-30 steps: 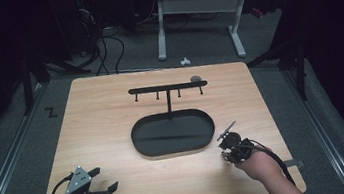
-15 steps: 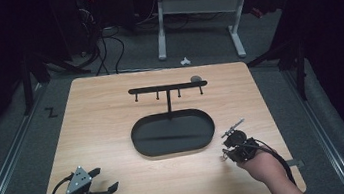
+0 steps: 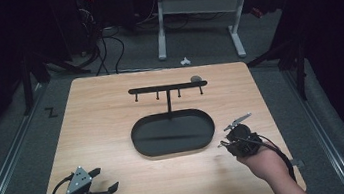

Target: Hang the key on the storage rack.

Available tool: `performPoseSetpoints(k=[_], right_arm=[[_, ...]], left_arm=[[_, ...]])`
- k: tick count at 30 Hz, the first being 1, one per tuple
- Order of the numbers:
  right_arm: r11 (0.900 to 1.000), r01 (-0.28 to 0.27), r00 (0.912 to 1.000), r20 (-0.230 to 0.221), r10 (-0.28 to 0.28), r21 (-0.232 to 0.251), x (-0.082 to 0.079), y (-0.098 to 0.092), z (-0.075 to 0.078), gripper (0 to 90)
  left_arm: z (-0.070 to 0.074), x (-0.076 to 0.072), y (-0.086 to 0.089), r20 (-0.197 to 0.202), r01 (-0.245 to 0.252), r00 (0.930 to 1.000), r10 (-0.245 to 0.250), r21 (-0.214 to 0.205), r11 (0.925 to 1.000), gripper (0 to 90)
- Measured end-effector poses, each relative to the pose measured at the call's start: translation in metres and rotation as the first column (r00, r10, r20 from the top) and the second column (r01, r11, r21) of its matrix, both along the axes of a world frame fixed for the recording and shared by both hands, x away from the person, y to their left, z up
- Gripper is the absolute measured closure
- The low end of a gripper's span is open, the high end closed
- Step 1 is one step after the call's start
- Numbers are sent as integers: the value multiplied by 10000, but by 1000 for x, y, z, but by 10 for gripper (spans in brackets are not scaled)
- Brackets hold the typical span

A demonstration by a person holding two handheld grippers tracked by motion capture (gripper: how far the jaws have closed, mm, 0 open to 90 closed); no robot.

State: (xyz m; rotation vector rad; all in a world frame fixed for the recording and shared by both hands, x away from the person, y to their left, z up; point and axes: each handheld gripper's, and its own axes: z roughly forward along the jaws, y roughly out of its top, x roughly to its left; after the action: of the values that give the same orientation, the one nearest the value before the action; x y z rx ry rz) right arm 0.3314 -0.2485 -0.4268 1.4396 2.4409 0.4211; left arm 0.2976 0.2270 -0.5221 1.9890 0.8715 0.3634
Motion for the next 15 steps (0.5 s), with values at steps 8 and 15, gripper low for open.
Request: performPoseSetpoints(k=[8,15], right_arm=[[9993,83,10000,-11,-83,367,5,3,7,849],[9975,220,9995,-234,-205,674,11,0,18,849]], left_arm=[[0,0,0,-26,16,10000,-16,20,10000,151],[0,0,0,-40,12,10000,-12,-16,10000,151]])
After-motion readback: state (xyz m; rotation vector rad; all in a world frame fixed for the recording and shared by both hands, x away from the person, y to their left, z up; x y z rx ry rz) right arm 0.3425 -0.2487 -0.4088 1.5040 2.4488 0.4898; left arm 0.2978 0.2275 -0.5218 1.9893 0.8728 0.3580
